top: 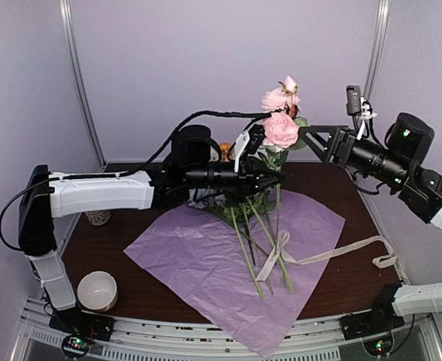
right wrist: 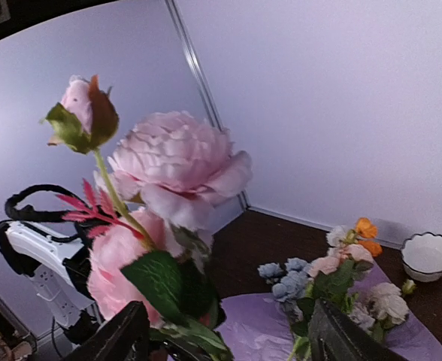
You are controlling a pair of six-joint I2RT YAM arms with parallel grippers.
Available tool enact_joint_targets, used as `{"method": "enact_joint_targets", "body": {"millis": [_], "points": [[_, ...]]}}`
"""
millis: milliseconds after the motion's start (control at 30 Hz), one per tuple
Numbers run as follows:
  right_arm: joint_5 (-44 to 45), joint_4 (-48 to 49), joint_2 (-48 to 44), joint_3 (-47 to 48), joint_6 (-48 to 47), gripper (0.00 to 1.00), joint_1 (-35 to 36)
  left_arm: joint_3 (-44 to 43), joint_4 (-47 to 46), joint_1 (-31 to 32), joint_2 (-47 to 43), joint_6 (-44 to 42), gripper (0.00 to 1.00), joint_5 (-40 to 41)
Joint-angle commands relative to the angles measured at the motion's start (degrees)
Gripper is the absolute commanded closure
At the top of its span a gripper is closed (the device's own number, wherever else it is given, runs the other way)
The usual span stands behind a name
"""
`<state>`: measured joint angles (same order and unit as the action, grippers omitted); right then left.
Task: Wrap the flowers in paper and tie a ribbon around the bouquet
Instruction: Pass from the right arm to the left, then move the ribbon to the corner of the board.
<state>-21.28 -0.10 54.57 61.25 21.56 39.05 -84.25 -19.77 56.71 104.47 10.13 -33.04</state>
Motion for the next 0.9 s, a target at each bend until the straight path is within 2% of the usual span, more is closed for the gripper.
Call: {"method": "enact_joint_targets", "body": {"millis": [0, 133, 300, 533, 633, 733, 867], "points": [[7.99, -18.39, -4.45, -2.91, -5.52, 0.22, -6.01, 2.00, -4.62, -2.08, -3.75, 2.44, 1.00, 0.72], [13.81, -25.21, -2.69, -7.47, -3.21, 0.20, -8.19, 3.37, -4.44, -3.87, -5.22, 3.86, 1.00, 0.53], [19.41, -35.67, 10.27, -6.04, -0.87, 0.25, -8.63, 6.56, -1.40, -7.56, -10.65, 5.38, 1.00, 2.59], [15.05, -35.81, 27.36, -3.28, -0.84, 0.37, -8.19, 15.71, 6.70, -11.07, -18.73, 4.84, 1.00, 13.03], [11.87, -32.50, 33.27, -2.57, -0.17, 0.39, -6.39, 18.97, 7.42, -11.26, -20.72, 3.55, 1.00, 15.26], [15.67, -31.98, 39.20, 0.21, 0.24, 0.39, -5.40, 20.46, 7.63, -11.27, -21.42, 3.38, 1.00, 16.39], [21.16, -33.15, 45.30, 3.91, 0.70, 0.48, -5.39, 20.59, 7.54, -11.27, -21.11, 4.85, 1.00, 14.81]]}}
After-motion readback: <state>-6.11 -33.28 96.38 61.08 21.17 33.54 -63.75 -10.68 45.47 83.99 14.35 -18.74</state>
